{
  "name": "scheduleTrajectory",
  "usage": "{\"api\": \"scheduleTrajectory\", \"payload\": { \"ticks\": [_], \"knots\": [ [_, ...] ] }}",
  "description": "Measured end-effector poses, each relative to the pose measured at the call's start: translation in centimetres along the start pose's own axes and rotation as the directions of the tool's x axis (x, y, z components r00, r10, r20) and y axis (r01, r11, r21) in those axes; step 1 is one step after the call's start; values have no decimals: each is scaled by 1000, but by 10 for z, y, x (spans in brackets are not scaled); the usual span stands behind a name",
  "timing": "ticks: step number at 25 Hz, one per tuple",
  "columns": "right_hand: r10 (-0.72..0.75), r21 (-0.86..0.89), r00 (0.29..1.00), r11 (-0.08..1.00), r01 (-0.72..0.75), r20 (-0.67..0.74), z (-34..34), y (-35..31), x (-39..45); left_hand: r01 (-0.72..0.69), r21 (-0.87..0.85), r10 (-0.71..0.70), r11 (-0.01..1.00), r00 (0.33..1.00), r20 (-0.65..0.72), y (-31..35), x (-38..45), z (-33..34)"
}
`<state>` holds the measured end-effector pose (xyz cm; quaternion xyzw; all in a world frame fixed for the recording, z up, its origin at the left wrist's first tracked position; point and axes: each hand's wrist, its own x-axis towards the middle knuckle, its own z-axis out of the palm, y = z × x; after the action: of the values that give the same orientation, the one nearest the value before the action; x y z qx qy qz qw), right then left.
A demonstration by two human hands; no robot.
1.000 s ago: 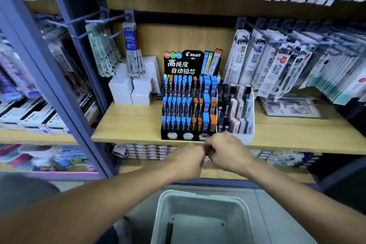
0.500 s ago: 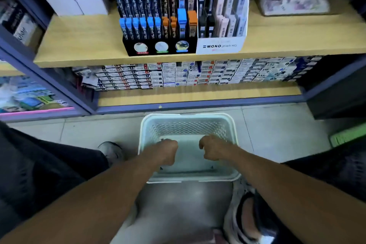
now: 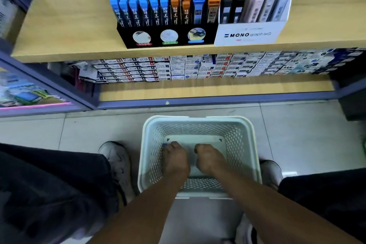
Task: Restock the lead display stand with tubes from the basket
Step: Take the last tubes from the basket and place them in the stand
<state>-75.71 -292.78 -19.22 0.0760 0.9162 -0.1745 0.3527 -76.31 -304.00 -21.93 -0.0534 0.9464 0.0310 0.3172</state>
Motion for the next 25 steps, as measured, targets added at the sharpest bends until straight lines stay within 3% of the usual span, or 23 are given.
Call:
{"api": "scheduleTrajectory", "payload": {
  "ticks": [3, 5, 11, 15, 17, 20, 25],
  "knots": [
    [54, 51, 997, 997, -51, -63, 2, 2, 4, -67, 28, 70, 997, 992, -106, -3, 9, -2],
    [83, 76, 993, 994, -76, -85, 3, 4, 7, -100, 115, 104, 988, 994, -31, -2, 12, 2],
    [77, 107, 995, 992, -71, -57, 15, 14, 16, 26, 170, -25, 985, 1000, -11, 19, 11, 7],
    [102, 161, 988, 984, -82, -119, 14, 17, 25, -113, -2, 113, 994, 994, 1, 33, -8, 9],
    [120, 214, 979, 973, -83, -165, 10, 17, 27, -119, -33, 115, 992, 988, -104, 23, -1, 1],
    [155, 287, 966, 953, -92, -205, 10, 20, 29, -68, -154, 59, 986, 996, -63, -3, 19, 1],
    [-28, 298, 993, 953, 60, -112, 21, 8, 31, -27, -232, 33, 972, 999, 22, -20, 35, 5]
  ]
}}
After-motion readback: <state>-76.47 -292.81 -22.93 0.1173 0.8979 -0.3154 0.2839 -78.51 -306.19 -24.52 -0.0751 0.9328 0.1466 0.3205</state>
